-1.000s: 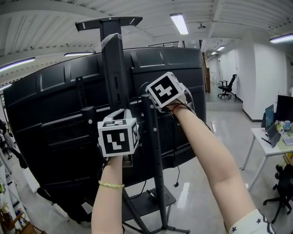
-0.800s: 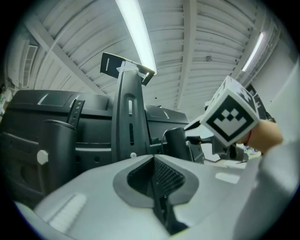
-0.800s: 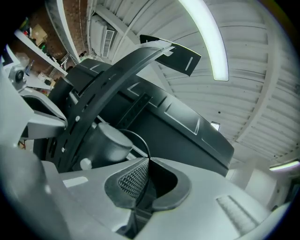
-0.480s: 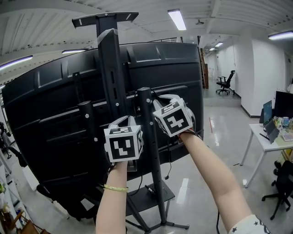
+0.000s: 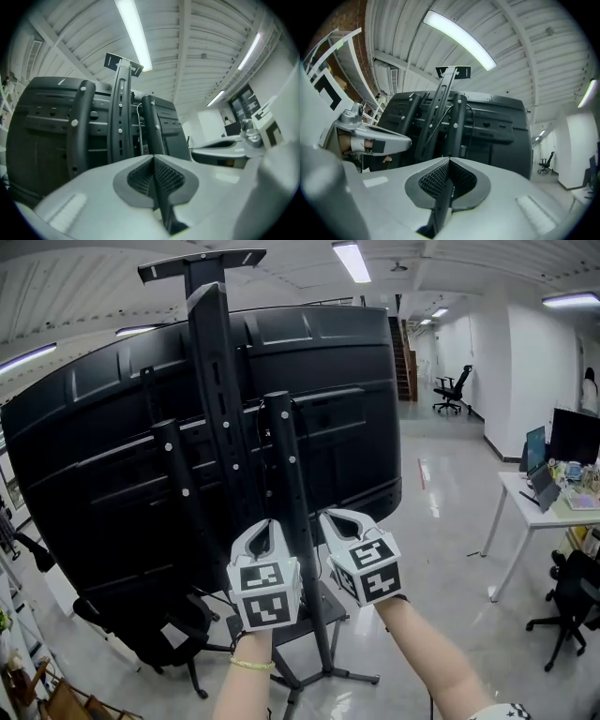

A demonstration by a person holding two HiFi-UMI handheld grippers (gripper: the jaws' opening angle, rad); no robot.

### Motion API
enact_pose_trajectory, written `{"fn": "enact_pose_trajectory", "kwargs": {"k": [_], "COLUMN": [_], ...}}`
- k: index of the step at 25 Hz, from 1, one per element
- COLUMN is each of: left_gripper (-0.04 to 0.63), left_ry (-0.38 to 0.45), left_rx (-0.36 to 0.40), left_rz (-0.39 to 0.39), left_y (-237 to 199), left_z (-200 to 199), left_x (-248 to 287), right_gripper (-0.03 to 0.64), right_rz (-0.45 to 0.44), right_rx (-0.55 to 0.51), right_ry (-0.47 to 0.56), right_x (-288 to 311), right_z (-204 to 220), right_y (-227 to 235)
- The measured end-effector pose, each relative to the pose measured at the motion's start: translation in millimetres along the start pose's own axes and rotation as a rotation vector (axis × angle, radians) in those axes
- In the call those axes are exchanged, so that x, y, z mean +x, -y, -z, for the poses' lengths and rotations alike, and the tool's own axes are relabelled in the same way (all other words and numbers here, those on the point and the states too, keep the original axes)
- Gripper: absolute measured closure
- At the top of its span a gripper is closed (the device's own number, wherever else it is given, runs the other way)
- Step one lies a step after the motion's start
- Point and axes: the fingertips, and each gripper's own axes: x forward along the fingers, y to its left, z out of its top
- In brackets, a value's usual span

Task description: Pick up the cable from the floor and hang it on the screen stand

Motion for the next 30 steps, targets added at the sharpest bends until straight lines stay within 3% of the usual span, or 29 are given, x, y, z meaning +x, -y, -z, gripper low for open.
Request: {"fn": "enact_pose_trajectory", "kwargs": {"k": [4,9,15,30], "left_gripper": [0.588,0.588,0.588,0.588], "left_ry": [-0.041,-0.119,-0.123,-0.145], "left_rx": [-0.043,-0.102,-0.137,-0.128], "left_rz": [0.023,0.052,0.059,0.079], "left_y": [23,41,48,66], "left_z": [55,102,106,105], "left_x": [-47,-83,-112,-134], "right_gripper": [0.617,0.618,0.618,0.618], "right_rz": [0.01,0.007,-0.013,-0.019], "right_rx": [0.097,0.176,0.164,0.16], "right_ry": [-0.043,-0.08,-0.103,-0.099], "right_x": [-49,-96,-126,-156], "right_z": [54,86,94,87], "right_y": [-24,-51,-73,-82]}}
